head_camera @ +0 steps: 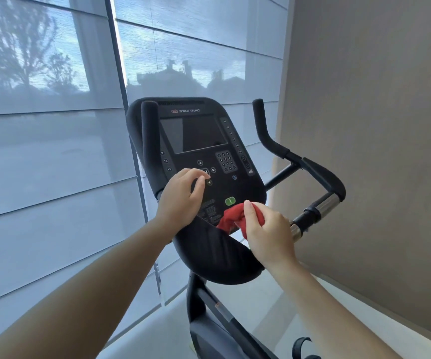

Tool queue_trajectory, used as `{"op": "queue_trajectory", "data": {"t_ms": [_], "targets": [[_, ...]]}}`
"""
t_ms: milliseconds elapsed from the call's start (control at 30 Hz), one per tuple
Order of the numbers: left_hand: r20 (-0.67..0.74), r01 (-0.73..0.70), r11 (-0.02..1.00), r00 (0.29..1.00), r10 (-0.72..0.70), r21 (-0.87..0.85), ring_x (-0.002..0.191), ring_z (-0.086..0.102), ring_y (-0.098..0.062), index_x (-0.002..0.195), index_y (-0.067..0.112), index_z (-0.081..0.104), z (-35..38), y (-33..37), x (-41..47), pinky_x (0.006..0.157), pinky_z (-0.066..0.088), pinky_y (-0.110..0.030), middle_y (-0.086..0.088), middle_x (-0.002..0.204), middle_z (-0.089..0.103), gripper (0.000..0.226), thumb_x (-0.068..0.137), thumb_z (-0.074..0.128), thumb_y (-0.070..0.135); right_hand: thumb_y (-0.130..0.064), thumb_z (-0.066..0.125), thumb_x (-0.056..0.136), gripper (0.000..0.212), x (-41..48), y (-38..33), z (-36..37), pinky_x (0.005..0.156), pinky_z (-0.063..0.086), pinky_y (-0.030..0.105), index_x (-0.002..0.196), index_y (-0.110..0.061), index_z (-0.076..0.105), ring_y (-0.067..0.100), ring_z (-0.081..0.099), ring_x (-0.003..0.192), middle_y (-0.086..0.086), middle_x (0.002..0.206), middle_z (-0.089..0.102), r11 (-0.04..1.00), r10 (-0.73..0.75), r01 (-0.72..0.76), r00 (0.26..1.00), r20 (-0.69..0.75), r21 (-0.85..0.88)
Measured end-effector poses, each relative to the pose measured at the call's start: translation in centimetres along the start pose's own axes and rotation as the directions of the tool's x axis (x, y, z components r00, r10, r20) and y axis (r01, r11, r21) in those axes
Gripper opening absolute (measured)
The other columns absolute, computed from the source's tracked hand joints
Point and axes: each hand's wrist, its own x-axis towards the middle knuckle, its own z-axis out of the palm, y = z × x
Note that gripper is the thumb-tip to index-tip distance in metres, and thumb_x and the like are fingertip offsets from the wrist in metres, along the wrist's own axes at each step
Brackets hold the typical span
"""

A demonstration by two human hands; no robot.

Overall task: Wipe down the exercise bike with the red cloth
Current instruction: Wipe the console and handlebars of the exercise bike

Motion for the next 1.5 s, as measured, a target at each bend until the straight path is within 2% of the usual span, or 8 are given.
{"op": "queue_trajectory", "data": {"t_ms": [133, 233, 333, 533, 733, 1000, 1300, 1500], "targets": [[0.005, 0.008, 0.999, 1.000, -0.009, 0.033, 0.105, 0.055, -0.013, 0.105, 0.021, 0.065, -1.4, -1.4, 1.0, 0.085, 0.040, -0.026, 0.005, 0.109, 0.063, 0.025, 0.097, 0.042, 0.022, -0.040, 0.043, 0.096, 0.029, -1.2, -2.2, 1.6, 0.082, 0.046, 0.013, 0.103, -0.026, 0.067, -0.006, 0.056, 0.083, -0.018, 0.091, 0.065, 1.000, -0.012, 0.014, 0.992, 0.122, -0.020], [0.083, -0.022, 0.999, 0.996, 0.019, 0.033, 0.108, 0.055, -0.014, 0.107, 0.021, 0.065, -1.2, -2.0, 1.2, 0.094, 0.040, -0.031, 0.005, 0.113, 0.063, 0.027, 0.099, 0.040, 0.023, -0.048, 0.040, 0.094, 0.045, -2.9, -2.0, 2.6, 0.103, 0.041, 0.024, 0.133, -0.028, 0.050, 0.003, 0.047, 0.121, -0.013, 0.134, 0.053, 0.975, -0.110, 0.156, 0.958, 0.266, -0.160], [0.142, -0.093, 0.995, 0.986, 0.088, 0.034, 0.111, 0.053, -0.012, 0.107, 0.022, 0.066, -0.8, -2.5, 1.4, 0.101, 0.037, -0.035, 0.006, 0.114, 0.064, 0.030, 0.100, 0.037, 0.024, -0.053, 0.033, 0.091, 0.054, -3.3, -1.9, 3.0, 0.109, 0.035, 0.030, 0.141, -0.033, 0.035, 0.005, 0.035, 0.132, -0.014, 0.145, 0.040, 0.945, -0.157, 0.225, 0.948, 0.276, -0.237], [0.142, -0.114, 0.993, 0.984, 0.109, 0.026, 0.107, 0.055, -0.008, 0.106, 0.026, 0.066, -0.7, -3.3, 1.9, 0.094, 0.041, -0.031, 0.010, 0.113, 0.065, 0.032, 0.100, 0.035, 0.027, -0.052, 0.033, 0.093, 0.051, -2.3, -3.1, 4.2, 0.106, 0.034, 0.026, 0.138, -0.030, 0.042, 0.006, 0.040, 0.129, -0.012, 0.142, 0.045, 0.926, -0.157, 0.241, 0.946, 0.282, -0.292], [0.177, -0.163, 0.986, 0.972, 0.153, 0.043, 0.109, 0.056, -0.011, 0.102, 0.026, 0.069, -0.6, -3.4, 1.6, 0.109, 0.027, -0.035, 0.010, 0.112, 0.066, 0.036, 0.100, 0.033, 0.028, -0.050, 0.040, 0.093, 0.042, -2.8, -2.8, 3.3, 0.095, 0.044, 0.022, 0.129, -0.033, 0.051, 0.005, 0.053, 0.112, -0.014, 0.125, 0.058, 0.923, -0.107, 0.202, 0.953, 0.284, -0.328], [0.168, -0.163, 0.986, 0.974, 0.153, 0.045, 0.110, 0.055, -0.010, 0.103, 0.027, 0.068, -0.6, -3.6, 1.7, 0.107, 0.023, -0.028, 0.010, 0.113, 0.066, 0.036, 0.100, 0.032, 0.029, -0.043, 0.044, 0.093, 0.034, -2.0, -3.4, 4.6, 0.094, 0.047, 0.034, 0.121, -0.032, 0.058, 0.010, 0.057, 0.107, -0.015, 0.117, 0.063, 0.939, -0.091, 0.150, 0.977, 0.195, -0.311], [0.166, -0.175, 0.984, 0.972, 0.167, 0.037, 0.111, 0.055, -0.010, 0.102, 0.025, 0.069, -0.8, -3.6, 1.5, 0.104, 0.022, -0.025, 0.009, 0.112, 0.066, 0.037, 0.100, 0.033, 0.027, -0.047, 0.047, 0.088, 0.032, -3.3, -1.8, 1.2, 0.078, 0.043, 0.002, 0.108, -0.031, 0.066, -0.007, 0.058, 0.095, -0.022, 0.098, 0.066, 0.969, -0.102, 0.141, 0.977, 0.190, -0.202], [0.163, -0.171, 0.984, 0.973, 0.161, 0.051, 0.109, 0.055, -0.010, 0.101, 0.027, 0.069, -0.6, -3.8, 1.6, 0.101, 0.022, -0.022, 0.010, 0.111, 0.067, 0.036, 0.100, 0.033, 0.028, -0.044, 0.044, 0.092, 0.041, -3.2, -3.0, 2.3, 0.101, 0.032, 0.009, 0.126, -0.025, 0.058, -0.006, 0.047, 0.119, -0.018, 0.126, 0.056, 0.945, -0.217, 0.242, 0.967, 0.132, -0.220]]}}
